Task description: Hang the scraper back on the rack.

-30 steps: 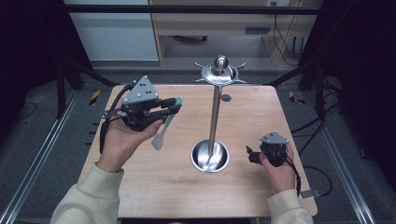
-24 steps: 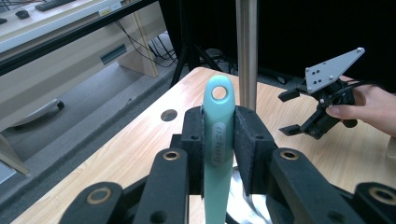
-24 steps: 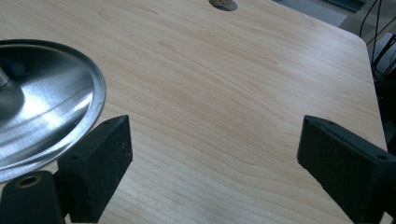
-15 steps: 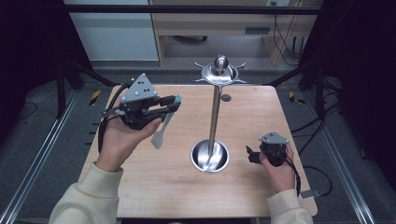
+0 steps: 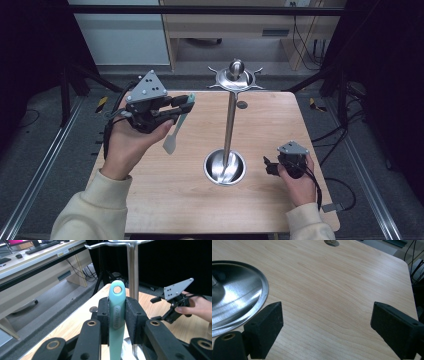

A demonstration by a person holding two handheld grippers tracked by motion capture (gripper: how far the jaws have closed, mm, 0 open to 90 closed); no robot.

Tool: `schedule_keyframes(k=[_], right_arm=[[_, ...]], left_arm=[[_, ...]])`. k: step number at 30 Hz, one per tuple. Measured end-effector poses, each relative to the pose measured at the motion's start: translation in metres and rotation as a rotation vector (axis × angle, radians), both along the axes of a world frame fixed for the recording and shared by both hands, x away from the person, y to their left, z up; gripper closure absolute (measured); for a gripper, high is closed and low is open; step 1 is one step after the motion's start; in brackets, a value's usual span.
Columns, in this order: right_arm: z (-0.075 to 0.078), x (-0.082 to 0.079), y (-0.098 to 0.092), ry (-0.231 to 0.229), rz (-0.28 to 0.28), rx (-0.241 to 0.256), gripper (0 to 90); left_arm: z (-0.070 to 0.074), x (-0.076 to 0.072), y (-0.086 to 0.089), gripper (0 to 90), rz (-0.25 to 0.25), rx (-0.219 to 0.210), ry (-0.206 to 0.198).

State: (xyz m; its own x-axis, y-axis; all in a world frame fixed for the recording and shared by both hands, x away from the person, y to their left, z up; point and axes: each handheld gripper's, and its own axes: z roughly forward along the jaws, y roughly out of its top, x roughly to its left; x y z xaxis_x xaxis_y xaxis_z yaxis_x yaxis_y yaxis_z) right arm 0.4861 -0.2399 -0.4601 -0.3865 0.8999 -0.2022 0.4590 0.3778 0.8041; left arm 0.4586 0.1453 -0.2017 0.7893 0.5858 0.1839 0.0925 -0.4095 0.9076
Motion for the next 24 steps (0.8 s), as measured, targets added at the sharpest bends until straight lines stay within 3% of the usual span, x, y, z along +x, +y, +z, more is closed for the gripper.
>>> schedule_keyframes(k=[24], right_arm=[[0.0011, -0.0008, -0.0008, -0.003, -0.003, 0.007, 11.6]], left_arm=[[0.0104, 0.0049, -0.0095, 74.6, -0.015, -0.070, -0.007]])
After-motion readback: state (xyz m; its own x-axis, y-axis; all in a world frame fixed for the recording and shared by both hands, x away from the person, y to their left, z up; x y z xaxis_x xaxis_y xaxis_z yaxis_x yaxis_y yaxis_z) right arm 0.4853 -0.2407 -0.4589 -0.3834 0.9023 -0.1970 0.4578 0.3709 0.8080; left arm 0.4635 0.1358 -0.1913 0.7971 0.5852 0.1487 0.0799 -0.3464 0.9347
